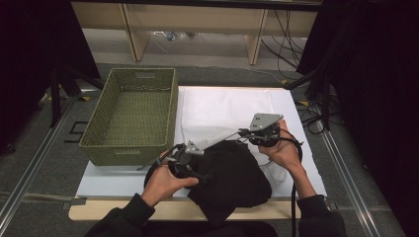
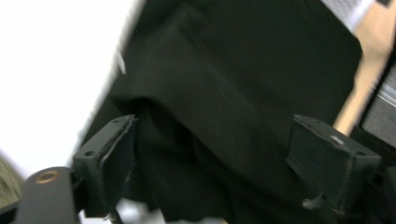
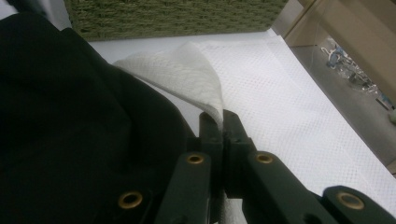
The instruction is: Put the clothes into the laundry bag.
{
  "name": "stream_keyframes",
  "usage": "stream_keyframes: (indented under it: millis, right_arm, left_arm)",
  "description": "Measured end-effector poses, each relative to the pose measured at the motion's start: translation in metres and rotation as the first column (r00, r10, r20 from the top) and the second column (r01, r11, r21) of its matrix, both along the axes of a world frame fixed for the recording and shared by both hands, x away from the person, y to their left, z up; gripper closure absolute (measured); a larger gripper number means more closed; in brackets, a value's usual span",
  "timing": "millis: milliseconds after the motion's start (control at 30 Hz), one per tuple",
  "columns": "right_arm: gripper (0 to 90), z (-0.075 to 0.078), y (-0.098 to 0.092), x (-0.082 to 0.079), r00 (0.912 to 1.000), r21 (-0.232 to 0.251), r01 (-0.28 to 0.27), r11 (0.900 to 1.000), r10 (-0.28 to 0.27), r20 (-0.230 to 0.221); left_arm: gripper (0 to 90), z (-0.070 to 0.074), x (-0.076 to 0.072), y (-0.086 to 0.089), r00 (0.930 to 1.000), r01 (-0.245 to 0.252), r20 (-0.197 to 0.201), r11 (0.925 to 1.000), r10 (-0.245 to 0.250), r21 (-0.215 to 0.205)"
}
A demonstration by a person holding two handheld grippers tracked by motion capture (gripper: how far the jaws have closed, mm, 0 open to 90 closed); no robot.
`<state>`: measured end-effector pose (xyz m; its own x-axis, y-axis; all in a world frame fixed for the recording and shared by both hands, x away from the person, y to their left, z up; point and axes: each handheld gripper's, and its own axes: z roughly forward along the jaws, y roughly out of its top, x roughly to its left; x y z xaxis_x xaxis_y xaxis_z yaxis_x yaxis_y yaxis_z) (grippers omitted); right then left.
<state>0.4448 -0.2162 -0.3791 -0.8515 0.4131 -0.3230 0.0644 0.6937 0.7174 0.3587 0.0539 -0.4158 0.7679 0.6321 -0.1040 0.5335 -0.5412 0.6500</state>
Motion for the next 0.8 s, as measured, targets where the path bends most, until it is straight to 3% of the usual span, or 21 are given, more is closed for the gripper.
stream_keyframes:
  millis: [33,67,100,133,167,200,233,300,333,400,500,533,600,633,667,700,767,800]
  right_arm:
    - [90.0,0.000,0.000,0.000,1.0000,0.000,0.000,1.000,0.000,0.001]
    - [90.0,0.000,0.000,-0.001,1.0000,0.003,0.009,1.000,-0.009,-0.003]
    - [90.0,0.000,0.001,-0.001,0.9999,0.001,0.012,1.000,-0.012,-0.007]
    - [90.0,0.000,0.001,-0.001,0.9999,-0.001,0.011,1.000,-0.011,-0.007]
    - [90.0,0.000,0.002,0.000,1.0000,-0.004,0.000,1.000,0.000,0.001]
    - [90.0,0.000,0.002,-0.001,1.0000,-0.003,0.009,1.000,-0.009,-0.003]
    - [90.0,0.000,0.003,-0.001,1.0000,-0.006,-0.001,1.000,0.001,-0.004]
    - [90.0,0.001,0.004,-0.003,0.9999,-0.006,0.010,1.000,-0.010,-0.009]
    - [90.0,0.001,0.005,-0.002,1.0000,-0.010,-0.007,1.000,0.007,0.004]
    - [90.0,0.001,0.005,-0.001,1.0000,-0.008,-0.005,1.000,0.005,0.004]
    - [90.0,0.000,0.005,-0.002,1.0000,-0.010,-0.008,1.000,0.008,-0.002]
    - [90.0,0.000,0.005,-0.002,1.0000,-0.012,-0.008,1.000,0.008,0.000]
    - [90.0,0.000,0.005,-0.001,1.0000,-0.011,-0.007,1.000,0.007,0.003]
    - [90.0,0.000,0.005,-0.001,1.0000,-0.011,-0.008,1.000,0.008,0.004]
    - [90.0,0.000,0.005,-0.002,1.0000,-0.007,0.001,1.000,-0.001,-0.005]
    - [90.0,0.000,0.005,-0.002,1.0000,-0.010,0.002,1.000,-0.002,0.000]
    - [90.0,0.000,0.005,-0.002,1.0000,-0.008,0.002,1.000,-0.002,-0.001]
    - [90.0,0.001,0.005,-0.002,0.9999,-0.012,-0.009,1.000,0.009,0.006]
  left_arm:
    - [15.3,-0.005,-0.005,0.002,0.9996,-0.002,-0.029,1.0000,0.002,-0.003]
    - [15.2,-0.011,-0.010,0.004,0.9967,0.046,-0.068,0.9987,-0.045,0.021]
    - [15.3,-0.016,-0.012,0.005,0.9944,0.072,-0.079,0.9971,-0.070,0.022]
    - [15.1,-0.022,-0.016,0.003,0.9940,0.048,-0.099,0.9988,-0.048,-0.004]
    - [13.9,-0.026,-0.015,0.005,0.9922,0.098,-0.082,0.9938,-0.093,0.053]
    - [11.3,-0.030,-0.017,0.001,0.9950,0.075,-0.069,0.9964,-0.072,0.040]
    - [8.7,-0.030,-0.016,0.000,0.9923,0.104,-0.076,0.9919,-0.098,0.073]
    - [2.8,-0.032,-0.016,-0.006,0.9933,0.086,-0.083,0.9935,-0.080,0.073]
    - [0.1,-0.032,-0.014,-0.008,0.9922,0.101,-0.083,0.9903,-0.093,0.096]
    - [0.0,-0.036,-0.014,-0.014,0.9942,0.096,-0.059,0.9870,-0.089,0.128]
    - [0.0,-0.040,-0.015,-0.018,0.9976,0.066,-0.030,0.9877,-0.062,0.142]
    - [0.0,-0.040,-0.015,-0.019,0.9972,0.071,-0.037,0.9856,-0.066,0.154]
    - [0.0,-0.041,-0.015,-0.021,0.9975,0.071,-0.012,0.9801,-0.070,0.185]
    - [5.0,-0.042,-0.017,-0.022,0.9956,0.071,0.044,0.9734,-0.082,0.218]
    - [22.3,-0.041,-0.018,-0.023,0.9900,0.074,0.099,0.9673,-0.100,0.242]
    - [38.7,-0.040,-0.017,-0.022,0.9853,0.077,0.128,0.9618,-0.113,0.263]
    - [49.6,-0.036,-0.017,-0.021,0.9843,0.095,0.123,0.9676,-0.126,0.234]
    - [62.5,-0.034,-0.017,-0.022,0.9829,0.109,0.126,0.9756,-0.134,0.191]
